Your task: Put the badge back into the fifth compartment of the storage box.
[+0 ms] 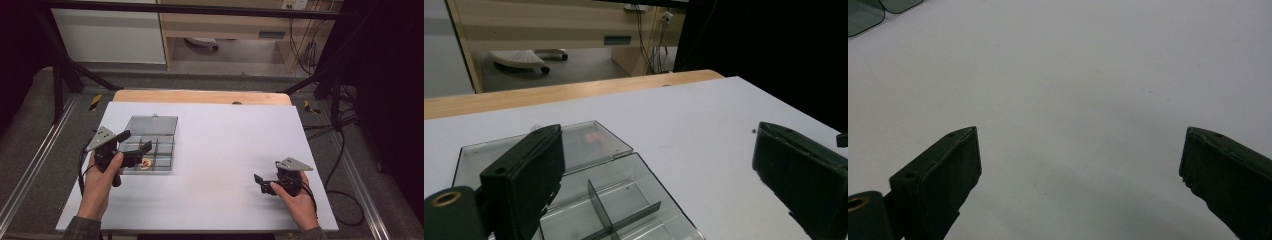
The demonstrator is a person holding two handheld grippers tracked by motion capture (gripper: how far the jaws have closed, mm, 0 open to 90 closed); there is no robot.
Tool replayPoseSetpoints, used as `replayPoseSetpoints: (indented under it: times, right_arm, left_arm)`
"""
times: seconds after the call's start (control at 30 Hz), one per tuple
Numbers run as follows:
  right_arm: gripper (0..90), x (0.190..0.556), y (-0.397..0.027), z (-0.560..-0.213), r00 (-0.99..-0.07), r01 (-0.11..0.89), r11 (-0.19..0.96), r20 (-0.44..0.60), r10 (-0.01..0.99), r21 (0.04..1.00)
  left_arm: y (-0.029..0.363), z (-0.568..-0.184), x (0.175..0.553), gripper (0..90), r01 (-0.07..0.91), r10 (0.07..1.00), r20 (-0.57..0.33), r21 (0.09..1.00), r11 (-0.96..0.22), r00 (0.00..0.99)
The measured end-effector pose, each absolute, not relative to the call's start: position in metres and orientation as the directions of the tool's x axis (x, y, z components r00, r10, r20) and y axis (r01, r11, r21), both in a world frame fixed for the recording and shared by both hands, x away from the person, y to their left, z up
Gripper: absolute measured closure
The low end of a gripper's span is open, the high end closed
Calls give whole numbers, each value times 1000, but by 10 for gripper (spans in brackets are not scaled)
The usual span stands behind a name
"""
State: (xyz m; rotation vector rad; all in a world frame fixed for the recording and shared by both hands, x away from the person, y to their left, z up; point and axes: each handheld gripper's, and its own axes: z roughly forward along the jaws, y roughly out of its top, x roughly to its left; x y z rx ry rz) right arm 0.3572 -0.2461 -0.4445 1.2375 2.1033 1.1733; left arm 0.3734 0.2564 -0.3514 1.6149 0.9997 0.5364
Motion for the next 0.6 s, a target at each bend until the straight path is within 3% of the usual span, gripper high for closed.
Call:
replayPoseSetpoints:
  times: [0.23,0.6]
  right_arm:
    - [36,357,-249,-443,-504,490,230,58,862,841]
    - [26,350,-248,-439,-531,469,236,58,845,851]
  left_arm:
    - [257,-340,356,67,329,834,-119,941,-78,539]
    - [285,-336,326,59,314,864,-138,949,-24,484]
